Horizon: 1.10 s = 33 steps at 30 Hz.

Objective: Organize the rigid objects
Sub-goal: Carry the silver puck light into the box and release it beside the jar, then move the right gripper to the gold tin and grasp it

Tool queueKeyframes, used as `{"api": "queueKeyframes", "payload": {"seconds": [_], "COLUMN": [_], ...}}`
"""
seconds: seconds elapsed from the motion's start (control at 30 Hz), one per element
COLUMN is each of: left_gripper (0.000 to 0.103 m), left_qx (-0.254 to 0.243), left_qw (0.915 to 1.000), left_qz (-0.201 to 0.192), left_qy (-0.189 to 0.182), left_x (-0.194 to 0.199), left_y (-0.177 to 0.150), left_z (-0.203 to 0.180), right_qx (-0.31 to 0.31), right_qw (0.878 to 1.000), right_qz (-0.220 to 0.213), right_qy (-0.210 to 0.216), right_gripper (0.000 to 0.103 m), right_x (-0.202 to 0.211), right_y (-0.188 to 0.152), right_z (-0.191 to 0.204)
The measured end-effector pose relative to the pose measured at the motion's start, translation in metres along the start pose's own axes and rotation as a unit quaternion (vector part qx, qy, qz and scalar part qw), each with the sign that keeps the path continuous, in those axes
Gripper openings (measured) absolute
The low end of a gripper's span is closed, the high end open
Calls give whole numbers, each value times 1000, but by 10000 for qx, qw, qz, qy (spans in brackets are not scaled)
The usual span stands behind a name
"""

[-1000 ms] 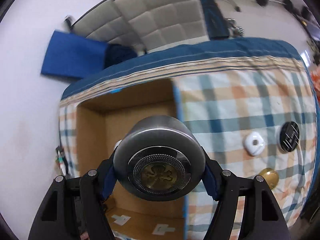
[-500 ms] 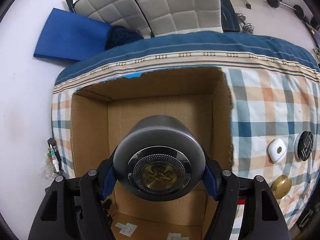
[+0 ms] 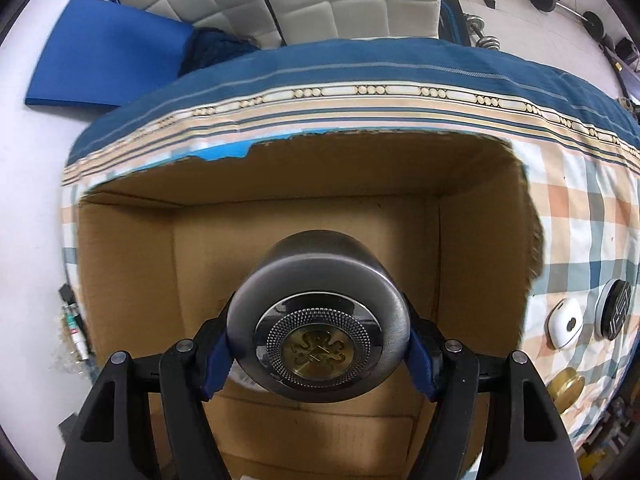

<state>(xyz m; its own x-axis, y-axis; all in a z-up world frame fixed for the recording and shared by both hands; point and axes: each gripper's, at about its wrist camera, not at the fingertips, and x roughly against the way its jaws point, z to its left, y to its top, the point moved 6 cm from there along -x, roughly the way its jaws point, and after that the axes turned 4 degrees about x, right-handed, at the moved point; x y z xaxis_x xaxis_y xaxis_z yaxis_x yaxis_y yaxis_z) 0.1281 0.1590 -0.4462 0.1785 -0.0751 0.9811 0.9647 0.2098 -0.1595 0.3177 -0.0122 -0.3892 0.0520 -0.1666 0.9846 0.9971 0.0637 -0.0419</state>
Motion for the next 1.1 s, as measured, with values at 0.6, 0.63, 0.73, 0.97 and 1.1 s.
{"api": "queueKeyframes", "payload": {"seconds": [0.6,0.63,0.73,0.97,1.1], "left_gripper": [11,11,11,11,11], "left_qx": [-26,-30,-32,-43,-57], "left_qw": [10000,10000,10000,10000,10000], "left_qz": [-16,-17,-15,-48,-70], "left_qy": [5,9,2,9,18], "left_x": [4,4,5,7,8], "left_y": [3,3,4,3,2], "left_z": [-2,-2,-3,-5,-6], "right_qx": [6,29,135,320,369], "right_qw": [9988,9991,9992,9989,9986], "right_qz": [331,288,219,59,-60], "right_qy": [-347,-314,-306,-344,-364], "right_gripper": [84,88,99,103,103], "right_x": [-35,-32,-20,13,26], "right_y": [15,14,12,-7,-28], "right_z": [-2,1,6,7,8]}}
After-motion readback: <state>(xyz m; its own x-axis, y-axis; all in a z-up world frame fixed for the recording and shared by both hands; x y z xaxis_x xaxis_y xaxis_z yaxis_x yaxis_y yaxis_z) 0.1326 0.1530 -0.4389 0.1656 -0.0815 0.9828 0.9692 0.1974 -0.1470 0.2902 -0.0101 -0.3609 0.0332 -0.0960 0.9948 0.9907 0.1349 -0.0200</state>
